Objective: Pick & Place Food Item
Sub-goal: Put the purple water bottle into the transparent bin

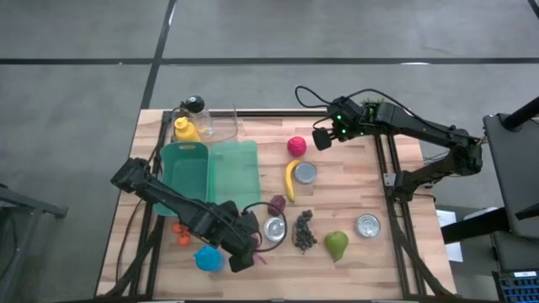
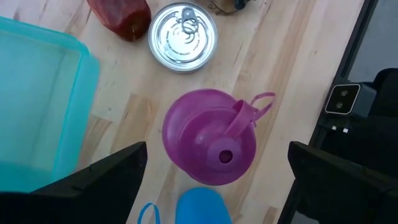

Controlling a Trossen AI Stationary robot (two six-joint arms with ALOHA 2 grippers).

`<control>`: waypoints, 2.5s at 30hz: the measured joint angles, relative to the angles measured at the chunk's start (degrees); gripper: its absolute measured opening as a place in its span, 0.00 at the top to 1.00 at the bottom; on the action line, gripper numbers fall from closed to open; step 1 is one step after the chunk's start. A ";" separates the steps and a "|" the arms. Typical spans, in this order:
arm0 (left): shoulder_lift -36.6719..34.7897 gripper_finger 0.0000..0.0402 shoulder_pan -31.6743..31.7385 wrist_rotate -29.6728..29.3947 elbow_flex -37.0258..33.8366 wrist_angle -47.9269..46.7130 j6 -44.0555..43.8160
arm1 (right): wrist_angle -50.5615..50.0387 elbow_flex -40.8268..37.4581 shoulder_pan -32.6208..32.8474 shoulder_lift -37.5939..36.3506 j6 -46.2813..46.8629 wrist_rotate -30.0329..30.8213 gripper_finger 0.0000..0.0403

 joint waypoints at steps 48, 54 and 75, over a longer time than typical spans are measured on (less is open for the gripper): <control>-0.02 0.01 0.00 -0.66 -6.01 3.87 0.26 | 0.00 0.00 -0.01 0.00 0.00 -0.01 0.06; -0.02 0.02 0.00 -0.64 -6.01 3.91 0.24 | 0.00 0.00 0.00 0.01 0.00 -0.01 0.06; -0.07 0.44 0.00 -0.65 -6.01 3.02 -0.03 | 0.00 0.00 -0.01 0.00 -0.01 0.00 0.06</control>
